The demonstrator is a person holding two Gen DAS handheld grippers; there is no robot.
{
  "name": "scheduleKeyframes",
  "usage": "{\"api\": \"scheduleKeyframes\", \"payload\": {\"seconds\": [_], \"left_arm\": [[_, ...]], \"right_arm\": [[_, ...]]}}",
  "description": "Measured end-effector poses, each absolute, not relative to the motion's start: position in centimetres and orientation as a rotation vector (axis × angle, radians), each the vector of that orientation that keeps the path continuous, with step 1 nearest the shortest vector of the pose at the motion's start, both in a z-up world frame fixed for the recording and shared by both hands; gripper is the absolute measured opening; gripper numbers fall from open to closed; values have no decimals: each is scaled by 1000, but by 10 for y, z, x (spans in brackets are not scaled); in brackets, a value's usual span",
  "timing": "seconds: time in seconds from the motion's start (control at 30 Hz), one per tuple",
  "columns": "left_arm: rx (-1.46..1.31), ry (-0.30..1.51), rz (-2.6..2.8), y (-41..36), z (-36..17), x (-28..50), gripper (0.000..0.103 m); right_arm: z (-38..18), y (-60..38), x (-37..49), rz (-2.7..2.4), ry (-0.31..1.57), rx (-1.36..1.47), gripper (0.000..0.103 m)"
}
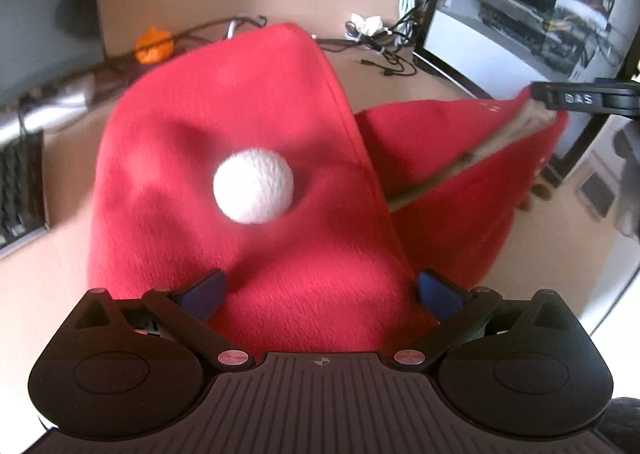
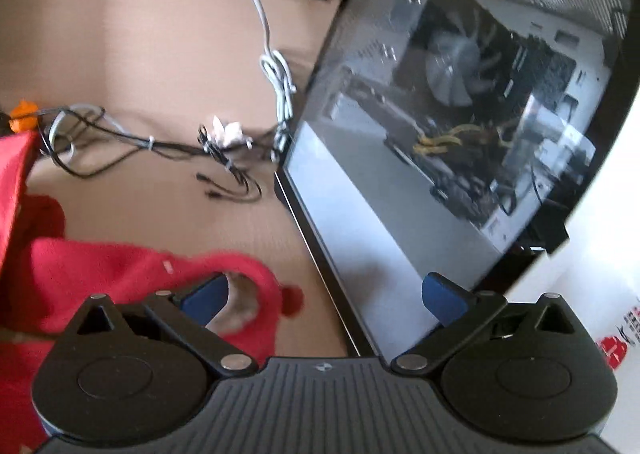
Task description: Fold clothes
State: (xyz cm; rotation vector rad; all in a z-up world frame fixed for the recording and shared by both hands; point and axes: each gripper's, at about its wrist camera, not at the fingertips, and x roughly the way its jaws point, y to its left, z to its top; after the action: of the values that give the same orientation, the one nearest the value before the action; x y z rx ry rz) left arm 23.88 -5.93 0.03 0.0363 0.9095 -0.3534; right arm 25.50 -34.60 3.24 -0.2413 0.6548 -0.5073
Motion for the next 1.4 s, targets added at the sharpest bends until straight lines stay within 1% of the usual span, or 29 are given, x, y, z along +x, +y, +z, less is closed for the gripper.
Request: {"api": "scheduleKeyframes", "payload": {"seconds": [0.27, 0.47, 0.53, 0.6, 0.7, 0.77, 0.87, 0.97, 1.03, 1.13, 1.23, 1.33, 1.4], "left_arm": [[104, 932, -343, -72, -10, 246, 103], [145, 927, -316, -78, -19, 246, 103], [134, 928, -294, -79, -21, 248, 103], [120, 929, -264, -82, -22, 251, 103], [94, 926, -209, -86, -24, 259, 103], [82, 915, -176, -90, -25, 266, 103], [98, 909, -141, -97, -24, 276, 103], [64, 907, -168, -89, -18, 277, 103], [30, 884, -196, -80, -12, 276, 103], [34, 822, -206, -73, -3, 278, 103], [91, 739, -188, -74, 11, 284, 103], [81, 653, -252, -66, 27, 284, 103], [69, 637, -233, -64, 27, 297, 103]], "right_arm": [[18, -345, 246, -516, 715, -304, 103], [18, -342, 258, -499, 699, -359, 103], [27, -338, 264, -499, 650, -391, 103], [45, -333, 266, -502, 560, -394, 103], [79, -328, 263, -467, 427, -341, 103], [87, -324, 264, -433, 398, -324, 103], [75, -324, 272, -410, 459, -357, 103], [59, -334, 273, -383, 546, -312, 103], [48, -341, 272, -376, 584, -276, 103], [42, -342, 260, -345, 586, -217, 103], [46, -339, 242, -246, 535, -157, 103], [53, -334, 233, -124, 461, -65, 103], [56, -330, 238, -56, 421, -17, 103]]}}
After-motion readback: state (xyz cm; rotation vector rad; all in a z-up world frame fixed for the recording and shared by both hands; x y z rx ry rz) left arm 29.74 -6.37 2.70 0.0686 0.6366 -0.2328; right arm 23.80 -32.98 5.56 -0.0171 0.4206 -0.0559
